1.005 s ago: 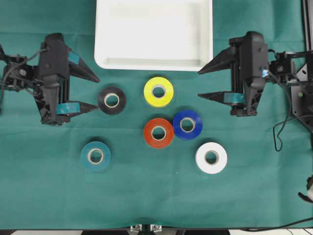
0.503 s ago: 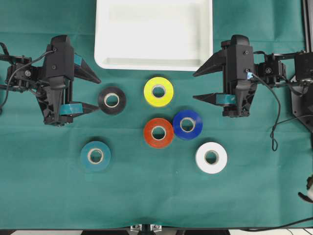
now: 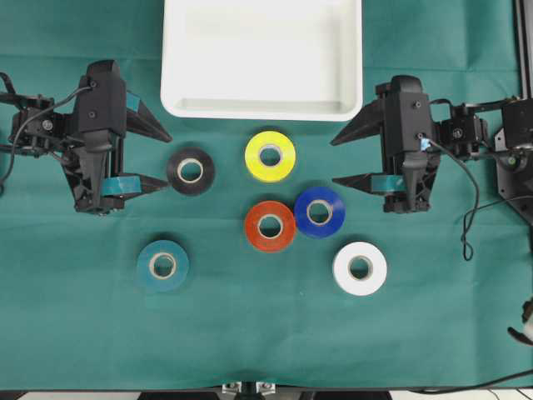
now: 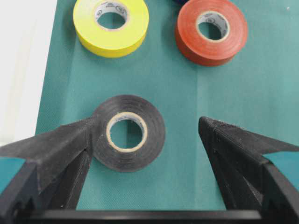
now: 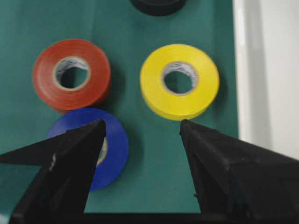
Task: Put the tape alternately from left to right into the white case.
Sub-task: 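Lower the right gripper onto the blue tape roll and grasp it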
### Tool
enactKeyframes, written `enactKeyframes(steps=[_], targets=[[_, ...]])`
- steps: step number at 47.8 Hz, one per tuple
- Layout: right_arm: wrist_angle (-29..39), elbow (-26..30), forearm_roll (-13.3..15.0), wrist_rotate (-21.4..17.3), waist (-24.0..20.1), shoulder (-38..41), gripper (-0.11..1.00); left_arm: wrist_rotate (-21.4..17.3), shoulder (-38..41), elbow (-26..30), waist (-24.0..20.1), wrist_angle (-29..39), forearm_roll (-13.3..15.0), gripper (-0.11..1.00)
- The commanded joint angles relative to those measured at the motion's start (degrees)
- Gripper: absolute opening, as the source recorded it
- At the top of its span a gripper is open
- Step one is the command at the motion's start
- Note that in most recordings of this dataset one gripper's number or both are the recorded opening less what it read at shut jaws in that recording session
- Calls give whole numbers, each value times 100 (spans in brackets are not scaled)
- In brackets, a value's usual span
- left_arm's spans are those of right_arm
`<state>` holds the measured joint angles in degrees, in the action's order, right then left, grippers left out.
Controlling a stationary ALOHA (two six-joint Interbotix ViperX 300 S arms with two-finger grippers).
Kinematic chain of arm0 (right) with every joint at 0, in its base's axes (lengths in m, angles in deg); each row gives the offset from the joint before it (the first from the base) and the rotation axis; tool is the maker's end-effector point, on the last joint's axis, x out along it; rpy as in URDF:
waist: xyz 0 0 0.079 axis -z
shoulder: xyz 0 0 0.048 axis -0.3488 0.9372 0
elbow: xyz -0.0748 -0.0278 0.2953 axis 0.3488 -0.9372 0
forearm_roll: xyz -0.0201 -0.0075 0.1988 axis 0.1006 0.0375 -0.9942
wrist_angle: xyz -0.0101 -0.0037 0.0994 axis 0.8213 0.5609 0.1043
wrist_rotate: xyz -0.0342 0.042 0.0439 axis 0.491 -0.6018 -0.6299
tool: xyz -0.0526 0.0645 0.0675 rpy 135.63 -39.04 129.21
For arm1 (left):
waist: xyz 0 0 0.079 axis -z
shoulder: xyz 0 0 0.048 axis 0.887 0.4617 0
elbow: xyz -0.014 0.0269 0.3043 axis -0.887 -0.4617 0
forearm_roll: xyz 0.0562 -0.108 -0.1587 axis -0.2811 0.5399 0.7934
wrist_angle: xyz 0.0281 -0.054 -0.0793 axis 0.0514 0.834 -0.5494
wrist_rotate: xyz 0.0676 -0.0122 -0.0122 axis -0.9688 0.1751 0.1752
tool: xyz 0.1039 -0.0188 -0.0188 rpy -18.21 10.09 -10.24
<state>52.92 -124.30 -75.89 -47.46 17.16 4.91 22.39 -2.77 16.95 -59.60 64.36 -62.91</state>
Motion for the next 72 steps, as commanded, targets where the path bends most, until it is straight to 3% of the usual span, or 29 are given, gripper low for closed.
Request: enactKeyframes(steps=[1, 20, 48, 72], targets=[[-18, 123, -9, -105, -105, -35, 77, 0, -26, 18, -18, -26, 9, 58], [-9, 105, -9, -264, -220, 70, 77, 0, -26, 18, -18, -18, 9, 58], [18, 580, -9, -272, -237, 1529, 77, 9, -18, 0, -18, -18, 9, 58], [44, 712, -9, -272, -246, 2083, 77, 9, -18, -9, -18, -26, 9, 58]])
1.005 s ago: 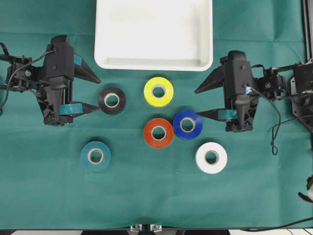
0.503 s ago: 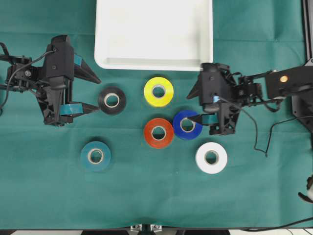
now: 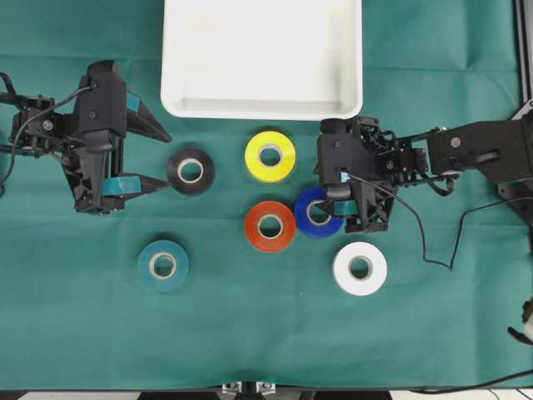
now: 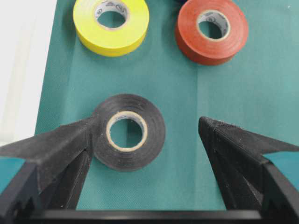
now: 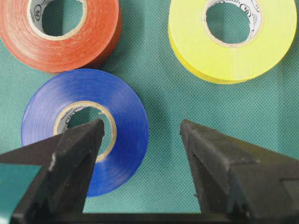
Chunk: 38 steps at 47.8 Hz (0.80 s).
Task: Put the tape alternately from left to right into the white case.
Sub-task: 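Lower the right gripper onto the blue tape roll and grasp it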
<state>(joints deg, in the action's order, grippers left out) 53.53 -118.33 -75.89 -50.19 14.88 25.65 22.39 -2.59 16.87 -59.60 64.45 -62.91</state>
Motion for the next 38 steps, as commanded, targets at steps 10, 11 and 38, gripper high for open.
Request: enactKeyframes(steps=[10, 11, 38], targets=[[-18, 149, -9, -9, -18, 202, 77, 9, -44, -9, -18, -35, 9, 58], [-18, 158, -9, -9, -18, 202, 77, 9, -35, -18, -18, -35, 9, 58], [272, 334, -9, 0, -18, 193, 25, 9, -44, -70, -18, -35, 9, 58]])
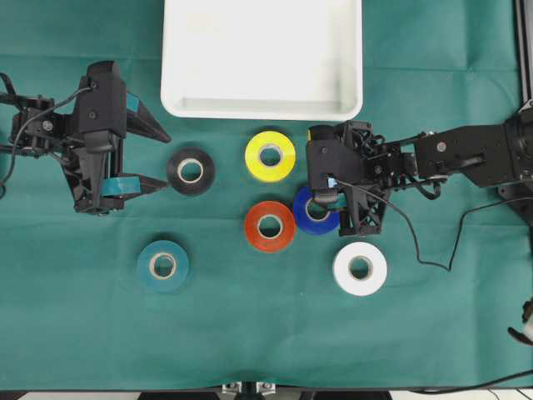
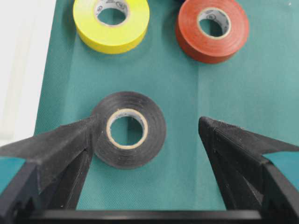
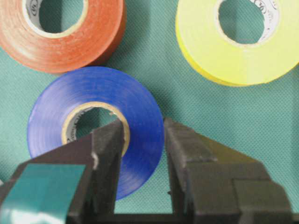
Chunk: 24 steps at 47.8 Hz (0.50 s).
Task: Put the tape alternately from left to right into the white case.
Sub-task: 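Lower the right gripper onto the blue tape roll and grasp it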
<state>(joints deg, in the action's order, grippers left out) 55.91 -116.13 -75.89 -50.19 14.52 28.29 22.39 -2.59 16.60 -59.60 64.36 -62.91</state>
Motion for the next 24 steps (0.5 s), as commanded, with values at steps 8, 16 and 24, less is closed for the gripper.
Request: enactKeyframes(steps=[8, 16, 24], targets=[[114, 176, -9, 0, -9, -70, 25, 9, -44, -44, -18, -26, 9, 58], [237, 264, -9, 0, -35, -123, 25, 9, -44, -53, -18, -26, 9, 58], [527, 343, -9, 0, -79, -422, 25, 9, -44, -79, -18, -26, 9, 58]])
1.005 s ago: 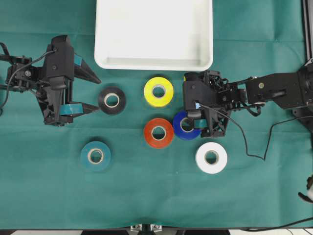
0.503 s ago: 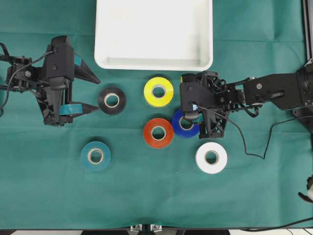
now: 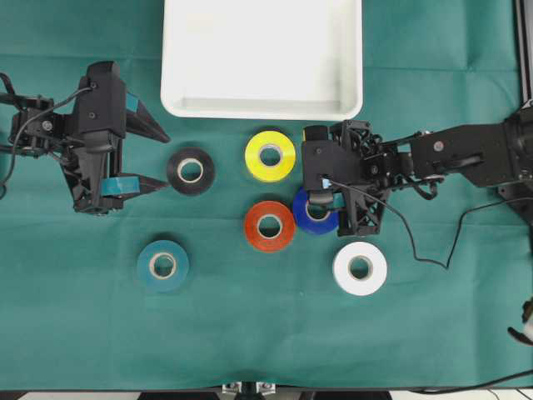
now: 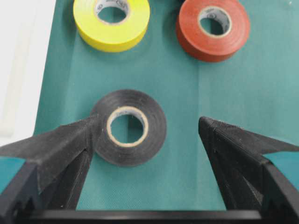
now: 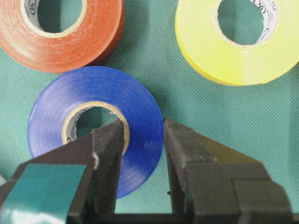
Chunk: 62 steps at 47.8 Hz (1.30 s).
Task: Put the tape alternately from left to right into the white case.
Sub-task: 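Lower the right gripper onto the blue tape roll and grasp it, then lift the blue roll and place it in the white tray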
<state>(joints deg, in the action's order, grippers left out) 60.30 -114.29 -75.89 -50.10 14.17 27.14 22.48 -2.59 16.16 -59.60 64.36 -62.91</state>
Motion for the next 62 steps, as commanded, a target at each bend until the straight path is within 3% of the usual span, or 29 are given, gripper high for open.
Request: enactKeyframes(steps=[1, 12, 26, 62], targets=[[132, 158, -9, -9, -44, -352, 25, 9, -35, -35, -18, -26, 9, 58], [237, 185, -9, -9, -44, -835, 25, 9, -44, -44, -18, -26, 9, 58], [237, 237, 97, -9, 44, -879, 25, 9, -35, -35, -18, -26, 9, 58], [237, 1011, 1116, 18, 1652, -334, 25, 9, -26, -44, -18, -79, 9, 58]])
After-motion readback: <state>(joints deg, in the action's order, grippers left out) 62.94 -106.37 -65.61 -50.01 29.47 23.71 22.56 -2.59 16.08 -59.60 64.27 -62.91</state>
